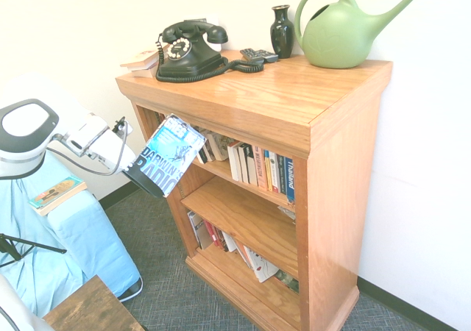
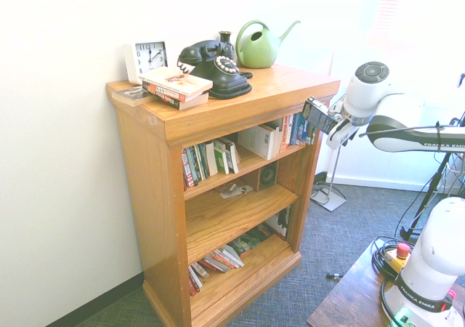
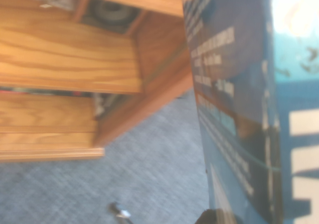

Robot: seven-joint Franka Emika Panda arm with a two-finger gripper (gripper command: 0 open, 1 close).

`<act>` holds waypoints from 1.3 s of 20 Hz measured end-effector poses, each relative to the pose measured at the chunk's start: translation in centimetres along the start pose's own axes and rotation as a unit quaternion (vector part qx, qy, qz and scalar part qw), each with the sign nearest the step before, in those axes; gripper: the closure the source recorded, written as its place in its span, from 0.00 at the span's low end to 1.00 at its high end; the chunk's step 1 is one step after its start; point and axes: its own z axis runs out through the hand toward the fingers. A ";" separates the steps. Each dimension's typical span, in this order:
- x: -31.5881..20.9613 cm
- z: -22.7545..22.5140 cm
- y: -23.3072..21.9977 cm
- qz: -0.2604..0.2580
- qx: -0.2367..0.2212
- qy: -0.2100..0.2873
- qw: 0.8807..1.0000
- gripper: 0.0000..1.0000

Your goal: Shelf the books

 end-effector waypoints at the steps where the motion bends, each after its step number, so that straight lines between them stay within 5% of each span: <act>1: 0.2 0.9 0.3 -0.003 0.009 -0.007 1.000 1.00; 14: -2.1 6.3 -3.6 -0.052 0.094 -0.075 0.991 1.00; 26: -0.9 8.4 -11.3 -0.070 0.109 -0.104 0.986 1.00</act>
